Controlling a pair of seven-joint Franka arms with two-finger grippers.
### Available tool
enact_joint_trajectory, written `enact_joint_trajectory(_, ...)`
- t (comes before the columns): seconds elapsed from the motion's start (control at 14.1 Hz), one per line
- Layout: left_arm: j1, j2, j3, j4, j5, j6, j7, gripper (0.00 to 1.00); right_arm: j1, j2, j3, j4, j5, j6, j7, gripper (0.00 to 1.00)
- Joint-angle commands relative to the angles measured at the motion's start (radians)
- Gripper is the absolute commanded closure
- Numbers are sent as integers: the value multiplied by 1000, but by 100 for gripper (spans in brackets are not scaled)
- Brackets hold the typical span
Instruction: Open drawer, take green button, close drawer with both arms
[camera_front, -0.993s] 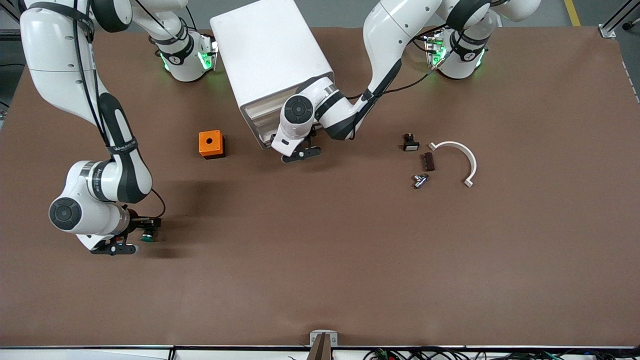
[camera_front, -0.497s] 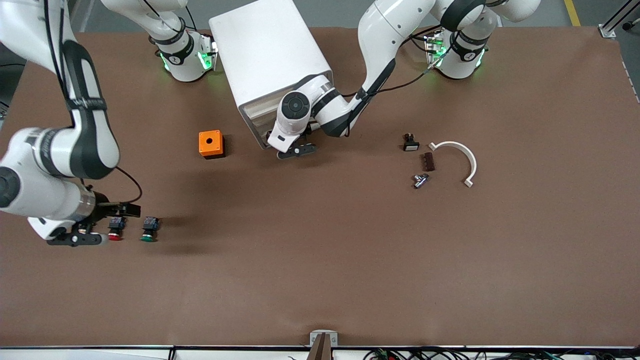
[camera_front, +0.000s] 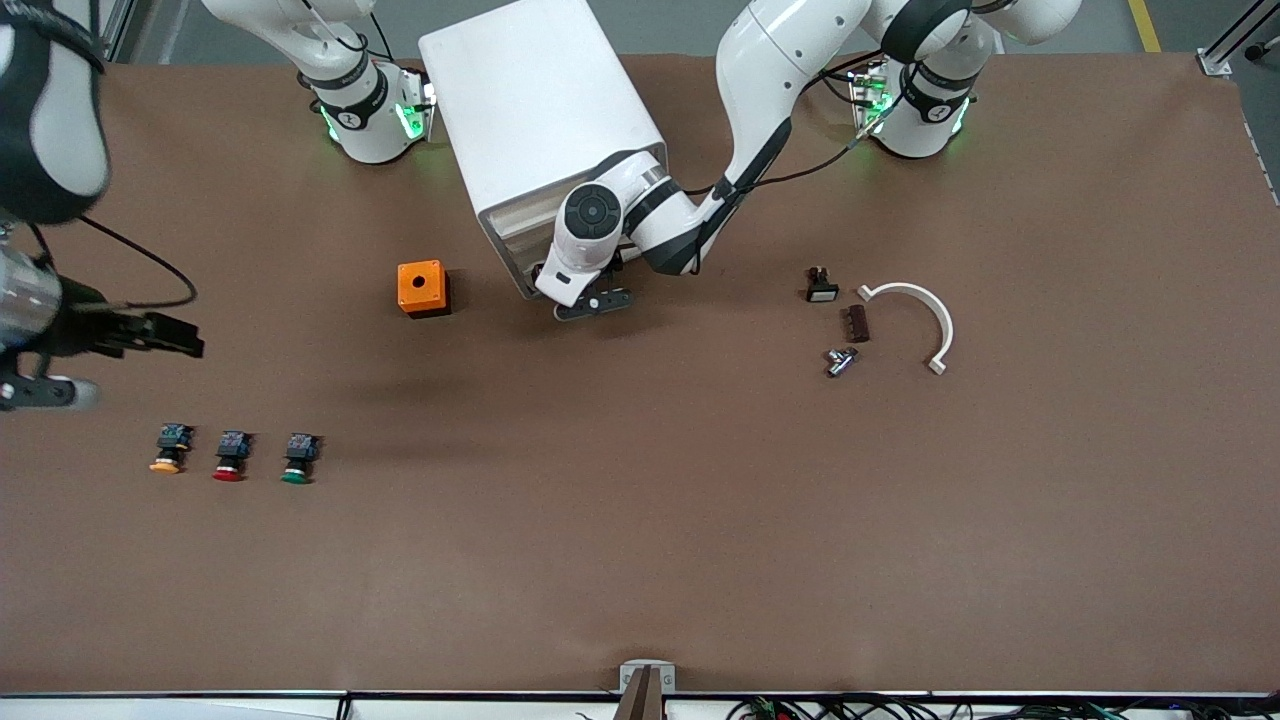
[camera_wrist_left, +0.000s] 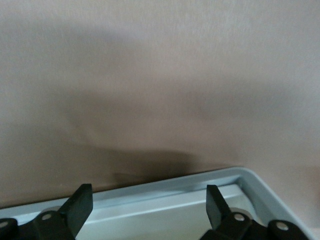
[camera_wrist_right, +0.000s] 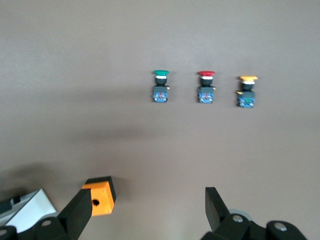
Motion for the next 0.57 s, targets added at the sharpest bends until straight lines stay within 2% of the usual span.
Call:
enact_joint_trajectory(0.0,47,-4,2,6,-10,0,18,0,-32,8,9,73,-16,-40,5,0)
enact_joint_trajectory(0.28,168,-26,1,17,1,-61,50,0,-36,8,9,94,-17,-47,-6,0)
enact_joint_trajectory(0.5,259,-67,7,17,7,-149,191,0,-36,8,12,97,-14,-47,-6,0)
